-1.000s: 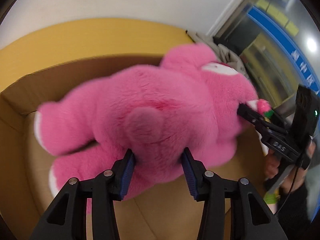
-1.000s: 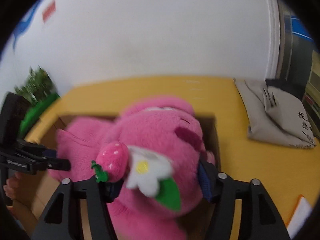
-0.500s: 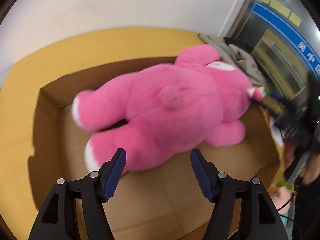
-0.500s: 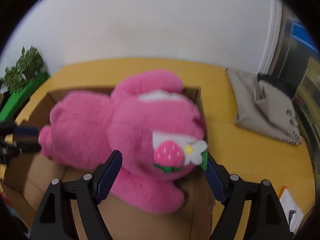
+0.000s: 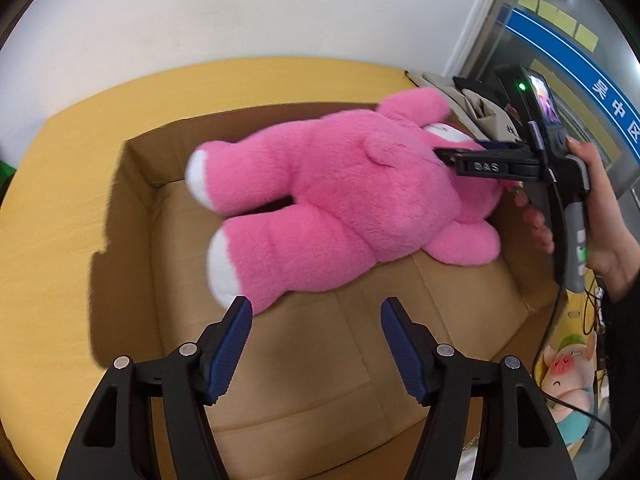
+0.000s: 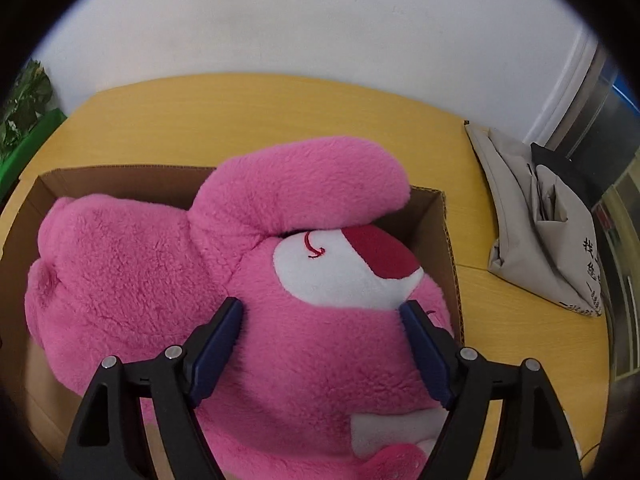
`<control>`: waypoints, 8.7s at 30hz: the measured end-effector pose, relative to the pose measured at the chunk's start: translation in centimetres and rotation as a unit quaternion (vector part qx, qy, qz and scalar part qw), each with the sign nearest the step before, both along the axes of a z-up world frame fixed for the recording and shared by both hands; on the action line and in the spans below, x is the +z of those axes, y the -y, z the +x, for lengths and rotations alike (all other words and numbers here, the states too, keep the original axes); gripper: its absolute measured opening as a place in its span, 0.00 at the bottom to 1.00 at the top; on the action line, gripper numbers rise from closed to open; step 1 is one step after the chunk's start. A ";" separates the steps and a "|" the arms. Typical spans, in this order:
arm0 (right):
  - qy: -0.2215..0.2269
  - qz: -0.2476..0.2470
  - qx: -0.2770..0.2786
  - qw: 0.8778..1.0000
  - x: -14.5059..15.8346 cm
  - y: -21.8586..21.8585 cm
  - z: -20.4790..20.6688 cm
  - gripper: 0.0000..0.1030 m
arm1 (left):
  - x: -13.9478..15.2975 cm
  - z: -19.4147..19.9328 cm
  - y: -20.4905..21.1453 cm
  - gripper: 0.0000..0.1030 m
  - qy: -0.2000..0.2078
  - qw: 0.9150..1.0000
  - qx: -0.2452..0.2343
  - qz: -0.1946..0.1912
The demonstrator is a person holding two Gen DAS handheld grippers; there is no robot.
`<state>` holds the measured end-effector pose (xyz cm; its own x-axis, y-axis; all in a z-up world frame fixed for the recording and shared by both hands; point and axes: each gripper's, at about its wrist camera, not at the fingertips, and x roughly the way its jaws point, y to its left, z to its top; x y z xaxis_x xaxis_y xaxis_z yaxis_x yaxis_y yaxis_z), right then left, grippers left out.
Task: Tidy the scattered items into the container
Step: 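Open both grippers and withdraw them from the pink bear, then move both grippers toward the pink pig plush with teal body, then close the right gripper on the pig plush while the left gripper grips it too, then lift the pig plush with both grippers and lower it into the box, then open both grippers and withdraw them from the pig plush, then close both grippers on the white panda plush on the table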
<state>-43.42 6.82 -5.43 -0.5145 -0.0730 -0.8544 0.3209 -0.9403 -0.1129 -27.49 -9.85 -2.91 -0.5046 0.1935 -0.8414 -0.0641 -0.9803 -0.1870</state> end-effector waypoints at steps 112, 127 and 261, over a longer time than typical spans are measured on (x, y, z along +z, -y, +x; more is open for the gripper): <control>-0.104 -0.163 0.012 0.981 -2.9 -15.0 45.7 0.63 | -1.3 19.3 -26.4 0.79 -0.001 0.981 -0.168 0.099; -0.168 -0.288 0.146 0.931 12.2 1.1 33.3 0.63 | 17.2 11.6 -6.0 0.76 -0.127 0.990 -0.045 -0.042; -0.081 -0.188 0.066 0.977 3.0 -6.5 39.5 0.98 | 5.0 25.5 -6.4 1.00 -0.098 0.994 0.047 0.014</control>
